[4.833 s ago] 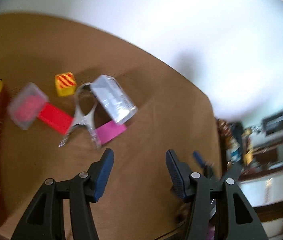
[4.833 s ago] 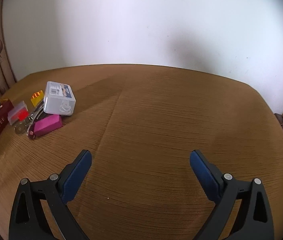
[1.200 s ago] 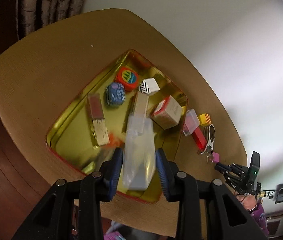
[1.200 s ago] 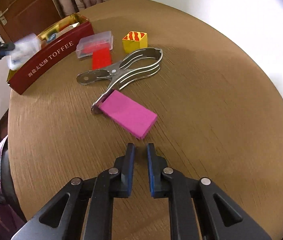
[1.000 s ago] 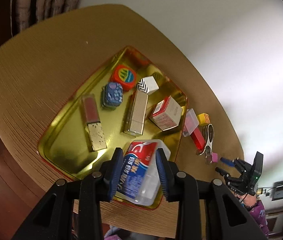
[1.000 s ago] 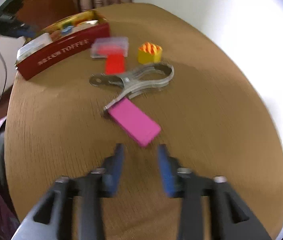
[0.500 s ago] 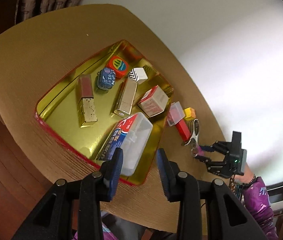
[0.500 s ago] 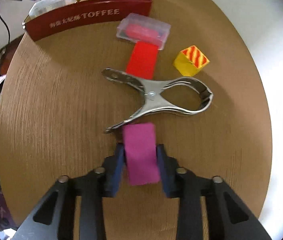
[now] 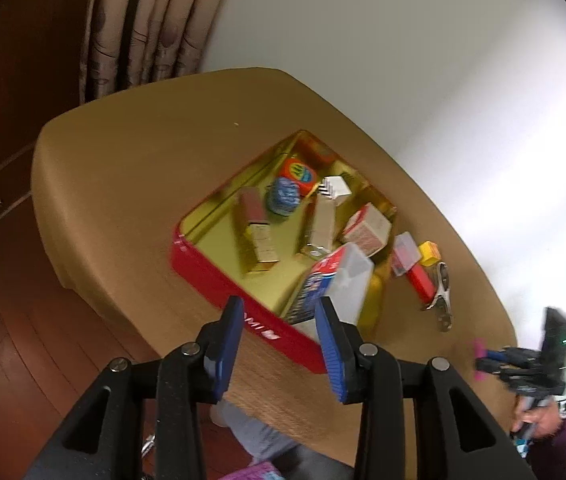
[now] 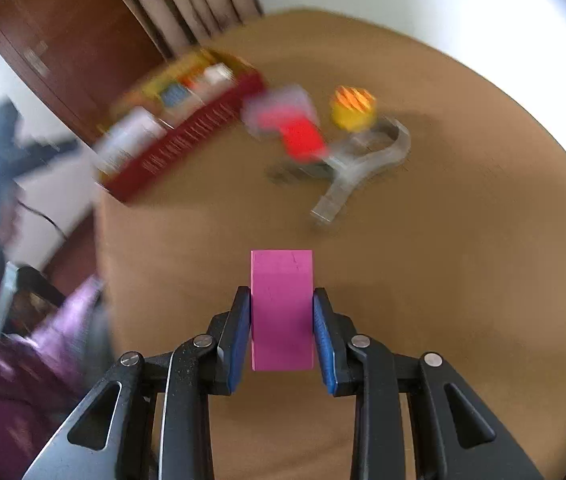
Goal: Organize rigid objects
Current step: 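Carry the pink eraser into the tin with the right gripper and release, then grasp the silver metal clip with the left gripper, then grasp the yellow-red striped cube with the right gripper while the left gripper holds the clip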
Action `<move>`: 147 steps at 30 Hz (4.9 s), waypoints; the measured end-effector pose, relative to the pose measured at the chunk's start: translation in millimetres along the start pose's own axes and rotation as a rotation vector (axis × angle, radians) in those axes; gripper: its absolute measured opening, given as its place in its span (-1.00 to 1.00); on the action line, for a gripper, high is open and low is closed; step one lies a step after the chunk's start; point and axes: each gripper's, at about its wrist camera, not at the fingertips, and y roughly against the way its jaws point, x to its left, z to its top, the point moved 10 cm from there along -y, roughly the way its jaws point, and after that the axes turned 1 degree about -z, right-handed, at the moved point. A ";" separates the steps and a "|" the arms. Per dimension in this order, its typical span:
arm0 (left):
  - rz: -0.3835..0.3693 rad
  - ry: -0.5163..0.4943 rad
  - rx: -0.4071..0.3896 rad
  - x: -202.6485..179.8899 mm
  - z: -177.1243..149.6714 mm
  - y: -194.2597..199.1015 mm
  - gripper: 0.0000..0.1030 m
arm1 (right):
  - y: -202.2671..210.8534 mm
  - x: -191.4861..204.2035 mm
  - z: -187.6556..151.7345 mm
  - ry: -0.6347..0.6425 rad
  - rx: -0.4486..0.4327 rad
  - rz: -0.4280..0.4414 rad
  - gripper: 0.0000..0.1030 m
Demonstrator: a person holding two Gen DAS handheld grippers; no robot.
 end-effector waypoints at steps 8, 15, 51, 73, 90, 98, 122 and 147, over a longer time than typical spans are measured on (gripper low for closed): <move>0.045 -0.046 -0.043 18.3 -16.7 -3.9 -0.24 | -6.2 123.6 128.0 -0.008 -0.178 0.228 -0.46; 0.012 -0.088 -0.083 20.9 -19.1 3.6 -0.23 | -85.1 180.1 200.3 -0.125 -0.123 0.272 -0.46; 0.044 -0.337 -0.063 -26.1 -47.9 -7.9 -0.09 | -10.9 -76.5 -50.7 -0.388 -0.321 -0.717 0.53; -0.267 -0.379 0.324 -266.7 -49.4 -135.9 -0.09 | 1.3 -83.8 -57.8 -0.526 -0.449 -0.514 1.00; -0.138 -0.523 0.472 -347.0 -42.7 -249.4 -0.09 | 8.4 -74.1 -53.9 -0.511 -0.523 -0.437 1.00; -0.048 -0.615 0.497 -344.2 -57.7 -283.5 -0.18 | 18.4 -72.5 -63.7 -0.517 -0.541 -0.423 1.00; -0.079 -0.499 0.293 -255.8 -76.8 -165.2 -0.96 | 12.1 -74.7 36.9 -0.253 -0.388 -0.183 0.91; -0.099 -0.440 0.295 -208.1 -75.1 -159.7 -0.96 | -84.2 -78.7 133.2 -0.154 -0.231 -0.307 0.56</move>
